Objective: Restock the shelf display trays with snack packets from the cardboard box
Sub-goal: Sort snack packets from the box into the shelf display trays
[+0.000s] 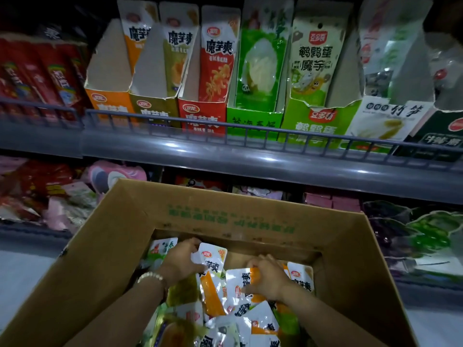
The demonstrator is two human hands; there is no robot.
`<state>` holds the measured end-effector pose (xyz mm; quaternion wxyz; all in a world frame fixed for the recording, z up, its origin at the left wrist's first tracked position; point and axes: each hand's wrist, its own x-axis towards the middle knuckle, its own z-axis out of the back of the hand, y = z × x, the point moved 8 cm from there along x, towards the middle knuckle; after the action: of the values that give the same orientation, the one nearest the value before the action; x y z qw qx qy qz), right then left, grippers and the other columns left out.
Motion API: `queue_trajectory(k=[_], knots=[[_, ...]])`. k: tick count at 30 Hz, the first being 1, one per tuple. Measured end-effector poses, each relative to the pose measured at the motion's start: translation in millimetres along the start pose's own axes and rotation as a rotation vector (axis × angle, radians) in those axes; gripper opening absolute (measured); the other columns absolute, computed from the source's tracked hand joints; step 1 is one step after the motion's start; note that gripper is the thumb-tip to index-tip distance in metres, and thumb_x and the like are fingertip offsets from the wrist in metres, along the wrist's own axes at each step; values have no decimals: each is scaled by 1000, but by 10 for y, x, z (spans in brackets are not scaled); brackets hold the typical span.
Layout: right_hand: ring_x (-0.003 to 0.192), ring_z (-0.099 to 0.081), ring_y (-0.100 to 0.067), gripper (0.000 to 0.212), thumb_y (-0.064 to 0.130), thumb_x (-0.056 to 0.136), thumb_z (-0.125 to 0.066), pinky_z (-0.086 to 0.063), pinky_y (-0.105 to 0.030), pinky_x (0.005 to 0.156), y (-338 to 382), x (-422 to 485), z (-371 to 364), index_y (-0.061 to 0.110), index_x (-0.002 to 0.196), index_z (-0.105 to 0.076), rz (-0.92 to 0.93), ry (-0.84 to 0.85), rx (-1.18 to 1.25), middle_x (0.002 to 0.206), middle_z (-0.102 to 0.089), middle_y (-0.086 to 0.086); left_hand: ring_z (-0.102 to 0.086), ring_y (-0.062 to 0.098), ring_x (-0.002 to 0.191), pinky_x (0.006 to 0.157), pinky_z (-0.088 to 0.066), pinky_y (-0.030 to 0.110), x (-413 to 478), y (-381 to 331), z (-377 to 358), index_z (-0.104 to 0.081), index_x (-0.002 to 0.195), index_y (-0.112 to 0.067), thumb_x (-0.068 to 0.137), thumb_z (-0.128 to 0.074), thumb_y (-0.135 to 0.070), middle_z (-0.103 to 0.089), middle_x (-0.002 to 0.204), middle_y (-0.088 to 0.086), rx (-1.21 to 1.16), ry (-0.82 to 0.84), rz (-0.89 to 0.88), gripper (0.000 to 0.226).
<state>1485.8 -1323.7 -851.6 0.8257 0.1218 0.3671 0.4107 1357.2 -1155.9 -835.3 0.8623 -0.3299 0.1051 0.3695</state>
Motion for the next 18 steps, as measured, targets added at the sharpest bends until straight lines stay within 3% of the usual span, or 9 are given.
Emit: queue_trajectory(k=[2, 4, 6, 8, 9, 11, 14, 16, 18], knots=[[123, -44, -25, 37, 37, 77, -75, -40, -32, 94, -26, -10, 68, 33, 95, -44, -40, -65, 121, 130, -50, -1, -55, 13, 87, 71, -41, 26, 4, -64, 44, -60, 90, -23, 79, -74, -33, -56, 86, -6, 92, 21, -64, 21], [102, -52, -20, 30, 31, 79, -75, -41, -30, 80, -18, -64, 189, 30, 86, -45, -28, -151, 186, 105, -56, 3, -44, 9, 58, 56, -33, 24, -27, -119, 91, -46, 57, -24, 80, -73, -31, -43, 58, -6, 93, 21, -97, 36], [88, -49, -17, 32, 26, 82, -73, -38, -28, 75, 12, -151, 267, 31, 73, -42, 9, -178, 250, 85, -50, 9, -48, 7, 62, 58, -36, 22, -104, -182, 181, -53, 58, -22, 82, -71, -33, -52, 65, -5, 124, -14, -124, 31], [79, -44, -14, 34, 22, 83, -72, -36, -27, 73, 80, -260, 317, 31, 68, -42, 45, -176, 288, 76, -44, 8, -54, 6, 76, 69, -42, 22, -205, -246, 254, -64, 68, -24, 84, -68, -35, -57, 82, -9, 154, -40, -167, 20], [76, -45, -14, 33, 22, 83, -72, -37, -27, 73, 120, -317, 353, 31, 67, -44, 66, -186, 307, 74, -44, 6, -54, 6, 74, 69, -43, 24, -249, -265, 257, -63, 67, -27, 86, -65, -36, -55, 79, -11, 155, -53, -201, 21], [80, -53, -13, 25, 26, 84, -70, -41, -31, 78, 188, -439, 444, 32, 68, -51, 110, -225, 351, 76, -53, 6, -42, 8, 56, 58, -33, 27, -370, -301, 282, -49, 58, -27, 91, -59, -32, -43, 62, -5, 118, -94, -241, 34], [93, -62, -11, 11, 26, 88, -65, -46, -30, 84, 343, -675, 588, 27, 77, -65, 188, -251, 460, 91, -69, 5, -42, 8, 56, 60, -30, 25, -623, -456, 470, -57, 64, -19, 95, -54, -31, -49, 61, 6, -52, -199, -290, 34], [92, -64, -11, 9, 22, 89, -64, -49, -29, 83, 447, -872, 697, 22, 82, -68, 220, -280, 577, 93, -71, 1, -39, 4, 52, 57, -28, 25, -826, -679, 660, -51, 60, -15, 96, -53, -30, -44, 55, 2, -167, -240, -360, 39], [94, -67, -19, 7, 20, 89, -63, -53, -37, 86, 499, -1074, 796, 19, 88, -70, 208, -313, 740, 97, -73, -3, -40, 4, 54, 56, -30, 25, -1014, -907, 851, -50, 62, -10, 94, -54, -30, -44, 56, -1, -266, -244, -417, 38]])
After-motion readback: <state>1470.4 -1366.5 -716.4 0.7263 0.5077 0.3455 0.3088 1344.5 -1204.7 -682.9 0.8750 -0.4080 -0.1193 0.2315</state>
